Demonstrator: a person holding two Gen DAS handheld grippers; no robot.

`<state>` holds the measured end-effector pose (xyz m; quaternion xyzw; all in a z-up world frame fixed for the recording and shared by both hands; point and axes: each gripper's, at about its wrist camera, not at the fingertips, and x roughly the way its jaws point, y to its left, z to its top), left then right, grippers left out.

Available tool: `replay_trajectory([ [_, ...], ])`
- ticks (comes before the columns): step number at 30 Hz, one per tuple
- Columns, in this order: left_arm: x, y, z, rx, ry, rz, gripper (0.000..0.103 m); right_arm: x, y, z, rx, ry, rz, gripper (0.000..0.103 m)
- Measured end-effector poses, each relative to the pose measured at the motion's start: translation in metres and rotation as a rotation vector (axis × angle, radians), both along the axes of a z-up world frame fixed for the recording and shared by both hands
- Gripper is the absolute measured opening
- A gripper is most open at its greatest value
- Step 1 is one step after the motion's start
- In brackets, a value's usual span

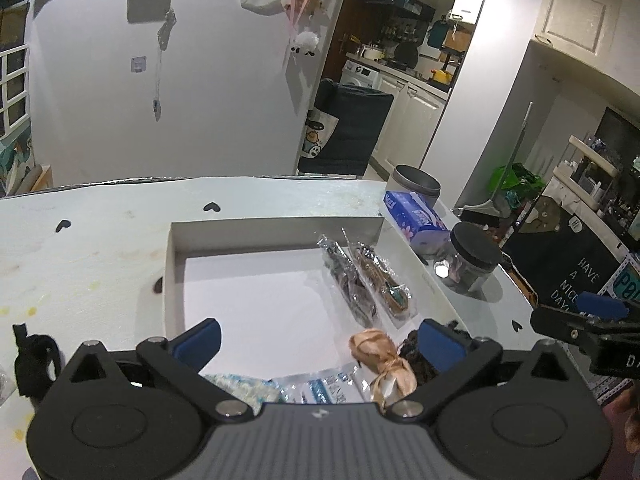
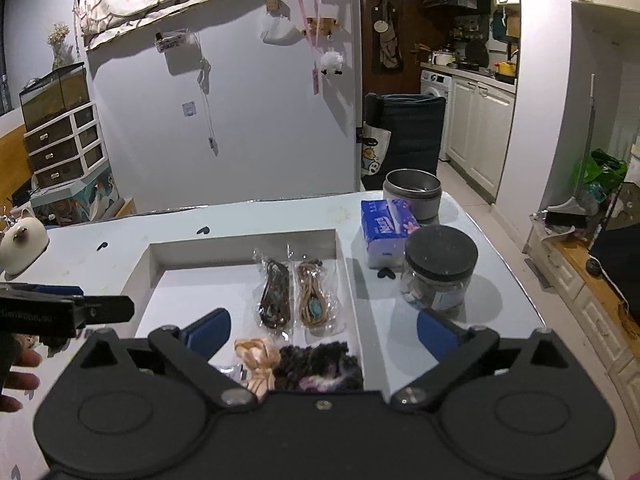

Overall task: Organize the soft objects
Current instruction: 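Move both open tools back toward the string bag and black strap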

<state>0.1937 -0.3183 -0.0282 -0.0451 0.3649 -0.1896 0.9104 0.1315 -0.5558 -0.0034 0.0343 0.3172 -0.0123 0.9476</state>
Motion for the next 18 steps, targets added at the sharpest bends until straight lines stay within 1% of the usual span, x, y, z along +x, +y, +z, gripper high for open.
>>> replay_trajectory([
  [5,-0.013,0.015,-0.002,0.01,-0.021,-0.012,0.103,-0.018,0.016,-0.003,-0.042,-0.047,-0.05,0.103],
  [13,-0.025,0.056,0.002,-0.008,-0.025,0.008,0.103,-0.031,0.048,-0.005,-0.035,-0.036,-0.043,0.103],
  [18,-0.028,0.094,0.005,-0.003,-0.029,0.038,0.103,-0.031,0.077,-0.004,-0.048,-0.031,-0.045,0.103],
])
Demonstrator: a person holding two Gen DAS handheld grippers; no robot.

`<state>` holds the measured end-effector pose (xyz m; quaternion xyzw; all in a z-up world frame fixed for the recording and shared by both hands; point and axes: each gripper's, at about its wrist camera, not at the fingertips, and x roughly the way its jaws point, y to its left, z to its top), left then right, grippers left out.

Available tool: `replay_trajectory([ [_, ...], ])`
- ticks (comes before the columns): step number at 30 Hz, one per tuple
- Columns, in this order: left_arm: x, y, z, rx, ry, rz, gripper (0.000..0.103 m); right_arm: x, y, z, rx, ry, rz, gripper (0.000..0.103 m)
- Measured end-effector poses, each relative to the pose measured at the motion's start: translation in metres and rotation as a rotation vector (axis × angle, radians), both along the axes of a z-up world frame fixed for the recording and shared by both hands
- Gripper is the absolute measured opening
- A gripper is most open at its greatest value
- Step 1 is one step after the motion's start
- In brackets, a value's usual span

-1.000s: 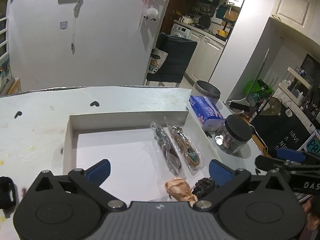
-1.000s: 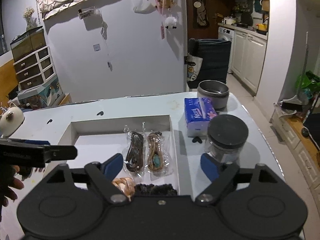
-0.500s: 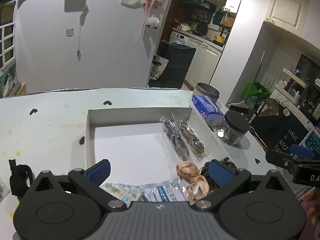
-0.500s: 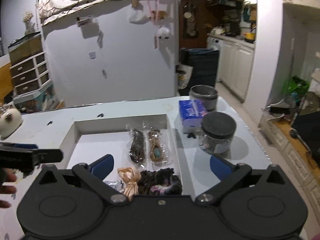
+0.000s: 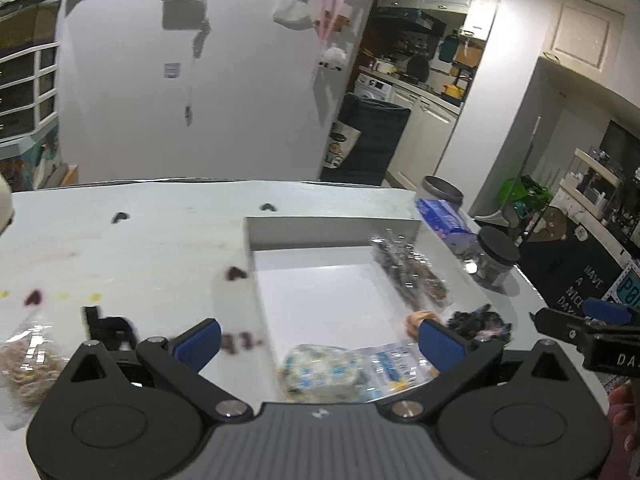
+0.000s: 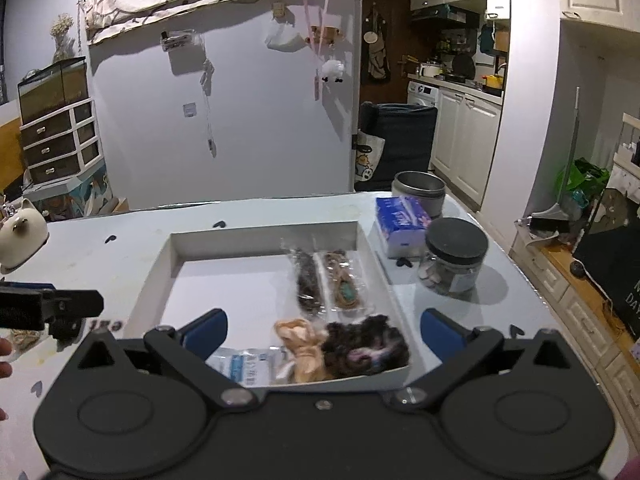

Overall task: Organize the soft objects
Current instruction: 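Move both open tools back toward the string bag and black strap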

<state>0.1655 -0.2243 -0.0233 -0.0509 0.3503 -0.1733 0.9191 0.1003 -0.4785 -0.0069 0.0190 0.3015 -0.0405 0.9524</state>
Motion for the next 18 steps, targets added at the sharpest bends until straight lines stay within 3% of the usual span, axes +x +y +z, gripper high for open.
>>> replay_trajectory([
  [18,0.011,0.162,-0.002,0.049,-0.024,0.121,0.103,0.021,0.139,-0.006,0.035,-0.01,0.068,0.103],
])
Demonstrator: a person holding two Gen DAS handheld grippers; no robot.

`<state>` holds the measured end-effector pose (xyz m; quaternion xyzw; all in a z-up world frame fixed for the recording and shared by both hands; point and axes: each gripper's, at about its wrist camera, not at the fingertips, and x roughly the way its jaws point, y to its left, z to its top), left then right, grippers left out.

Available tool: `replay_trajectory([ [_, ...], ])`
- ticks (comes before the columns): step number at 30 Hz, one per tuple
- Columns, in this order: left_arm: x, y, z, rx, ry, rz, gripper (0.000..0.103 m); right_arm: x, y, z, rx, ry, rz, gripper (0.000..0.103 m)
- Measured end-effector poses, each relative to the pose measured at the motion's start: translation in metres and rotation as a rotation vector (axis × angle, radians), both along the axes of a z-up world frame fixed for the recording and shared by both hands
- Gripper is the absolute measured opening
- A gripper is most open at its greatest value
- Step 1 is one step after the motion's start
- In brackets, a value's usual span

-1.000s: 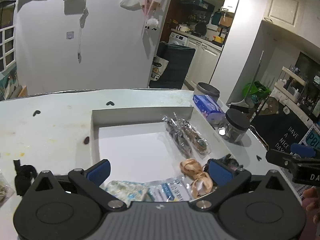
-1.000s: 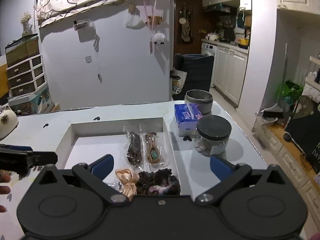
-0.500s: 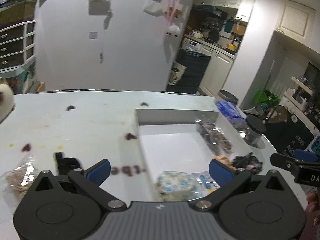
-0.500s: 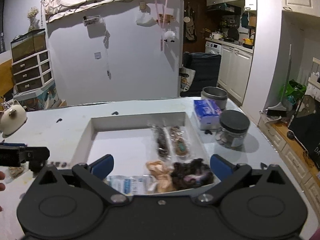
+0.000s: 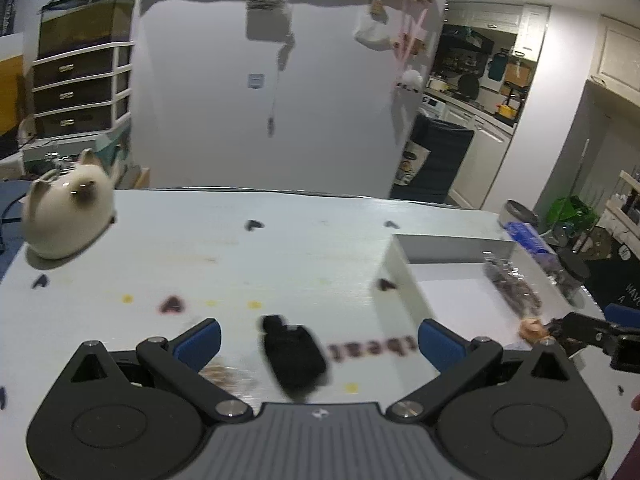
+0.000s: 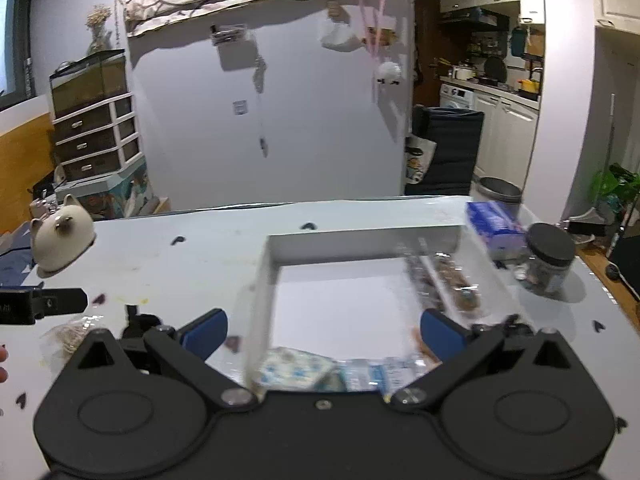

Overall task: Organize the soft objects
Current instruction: 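Move both open tools back toward the string bag and black strap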

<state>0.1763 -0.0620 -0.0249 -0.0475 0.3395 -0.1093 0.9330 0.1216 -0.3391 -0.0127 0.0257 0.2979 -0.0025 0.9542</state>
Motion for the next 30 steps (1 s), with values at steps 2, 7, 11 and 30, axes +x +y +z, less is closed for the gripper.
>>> replay_trajectory([
  [2,0.004,0.018,-0.002,0.006,0.006,0.002,0.103,0.003,0.015,-0.001,0.0,-0.002,0.012,0.103],
  [7,0.014,0.051,-0.008,0.029,0.009,-0.003,0.103,0.011,0.053,-0.003,-0.002,-0.004,0.047,0.103],
  [11,0.02,0.072,-0.014,0.057,0.013,-0.031,0.103,0.02,0.079,-0.006,-0.003,0.003,0.072,0.103],
  [30,0.039,0.088,-0.058,0.185,0.043,-0.334,0.103,0.094,0.151,-0.038,0.115,0.222,0.243,0.101],
])
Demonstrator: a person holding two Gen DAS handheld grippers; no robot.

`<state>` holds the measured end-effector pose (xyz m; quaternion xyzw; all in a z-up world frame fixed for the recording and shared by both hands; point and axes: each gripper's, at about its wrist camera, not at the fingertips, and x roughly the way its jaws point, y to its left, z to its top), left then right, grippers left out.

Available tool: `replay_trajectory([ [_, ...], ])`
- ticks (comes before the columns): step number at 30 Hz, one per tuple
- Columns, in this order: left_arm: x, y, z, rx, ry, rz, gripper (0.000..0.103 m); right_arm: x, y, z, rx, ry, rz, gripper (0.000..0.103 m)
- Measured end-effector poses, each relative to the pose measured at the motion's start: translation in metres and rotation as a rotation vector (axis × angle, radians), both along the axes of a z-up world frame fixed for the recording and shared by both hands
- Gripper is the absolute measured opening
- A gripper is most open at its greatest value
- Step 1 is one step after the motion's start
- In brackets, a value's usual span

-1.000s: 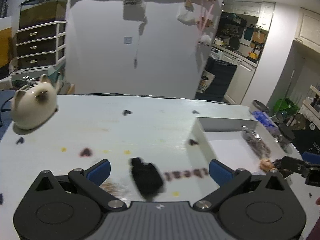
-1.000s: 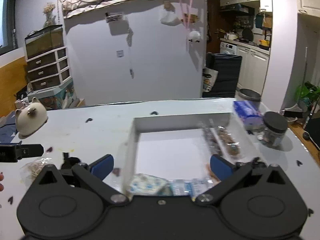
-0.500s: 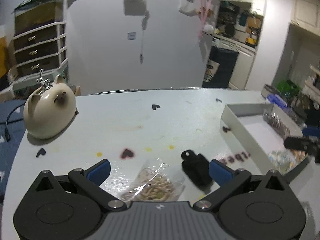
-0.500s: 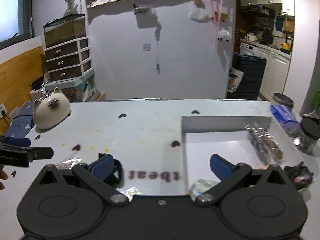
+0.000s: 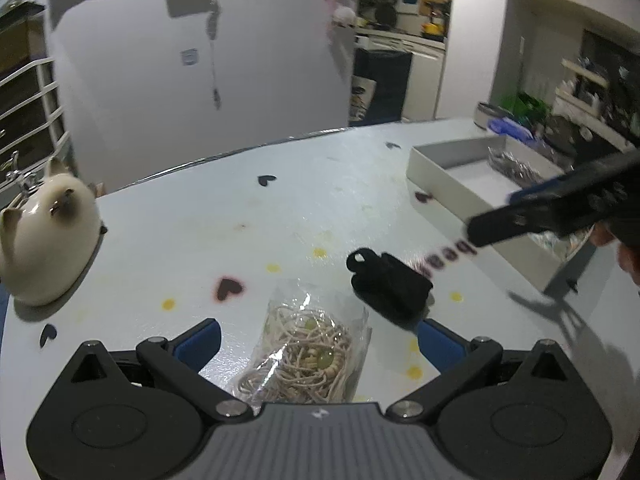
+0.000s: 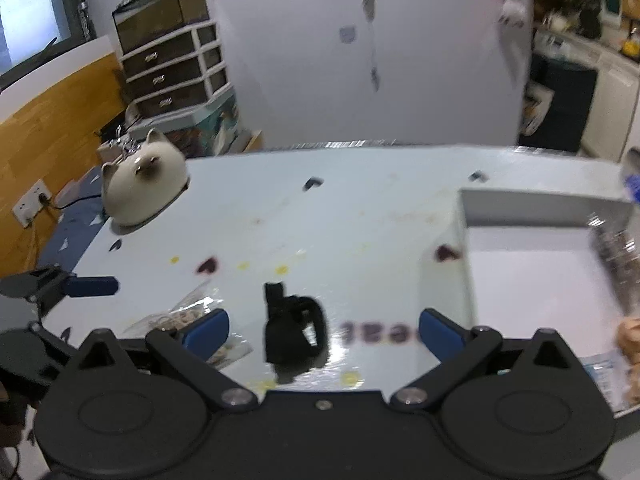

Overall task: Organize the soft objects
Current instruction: 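Grasp the bag of beige string with the left tool while the right tool grasps the black strap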

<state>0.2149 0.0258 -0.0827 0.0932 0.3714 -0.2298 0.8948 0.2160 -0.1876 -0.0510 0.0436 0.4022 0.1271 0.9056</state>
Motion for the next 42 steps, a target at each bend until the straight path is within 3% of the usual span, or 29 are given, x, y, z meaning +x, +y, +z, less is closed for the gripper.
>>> replay_trajectory([
  [7,0.007,0.001,-0.011,0.046,0.007,-0.076,0.103,0.04,0.014,-0.031,0.045,0.122,0.023,0.096],
  [15,0.018,-0.001,-0.022,0.086,0.029,-0.157,0.103,0.076,0.035,-0.067,0.001,0.234,0.073,0.086],
  [25,0.031,-0.007,-0.035,0.113,0.057,-0.18,0.103,0.084,0.051,-0.082,-0.057,0.287,0.131,0.05],
  [28,0.035,-0.01,-0.04,0.127,0.072,-0.194,0.1,0.081,0.05,-0.08,-0.063,0.28,0.146,0.034],
  [38,0.044,-0.013,-0.056,0.204,0.151,-0.198,0.083,0.068,0.036,-0.077,-0.026,0.29,0.096,0.027],
  [42,0.044,-0.004,-0.057,0.136,0.177,-0.13,0.069,0.059,0.033,-0.073,-0.018,0.287,0.093,0.027],
])
